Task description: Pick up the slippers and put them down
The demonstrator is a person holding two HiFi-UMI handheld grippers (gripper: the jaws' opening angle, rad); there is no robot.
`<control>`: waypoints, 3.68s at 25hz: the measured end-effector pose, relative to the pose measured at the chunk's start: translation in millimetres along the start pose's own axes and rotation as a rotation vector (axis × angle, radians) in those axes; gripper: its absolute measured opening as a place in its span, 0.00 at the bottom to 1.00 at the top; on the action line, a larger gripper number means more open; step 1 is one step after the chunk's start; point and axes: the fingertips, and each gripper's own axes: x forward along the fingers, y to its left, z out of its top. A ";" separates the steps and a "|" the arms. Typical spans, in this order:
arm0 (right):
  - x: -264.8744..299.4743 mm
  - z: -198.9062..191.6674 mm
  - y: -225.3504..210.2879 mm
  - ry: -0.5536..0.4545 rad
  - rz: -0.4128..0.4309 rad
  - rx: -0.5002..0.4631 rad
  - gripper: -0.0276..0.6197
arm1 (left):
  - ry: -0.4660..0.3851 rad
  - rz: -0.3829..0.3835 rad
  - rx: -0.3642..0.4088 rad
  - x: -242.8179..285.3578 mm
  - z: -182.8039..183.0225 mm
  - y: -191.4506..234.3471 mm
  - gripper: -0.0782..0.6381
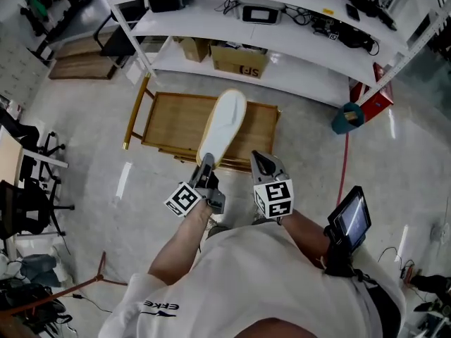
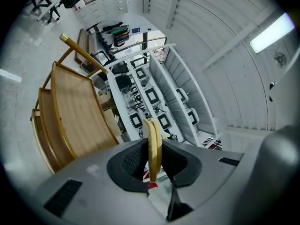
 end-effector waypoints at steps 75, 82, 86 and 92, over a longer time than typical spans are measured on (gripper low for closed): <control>4.8 -153.6 -163.7 0.336 -0.049 0.135 0.05 | 0.127 0.409 -0.293 102.6 -214.6 160.2 0.20; 6.5 -155.0 -161.9 0.340 -0.044 0.143 0.05 | 0.180 0.425 -0.290 101.7 -219.9 155.3 0.21; 8.3 -151.6 -162.7 0.333 -0.043 0.143 0.05 | 0.209 0.445 -0.285 101.2 -223.7 152.7 0.22; 7.3 -149.8 -164.1 0.324 -0.045 0.144 0.05 | 0.261 0.493 -0.257 98.3 -228.8 152.9 0.28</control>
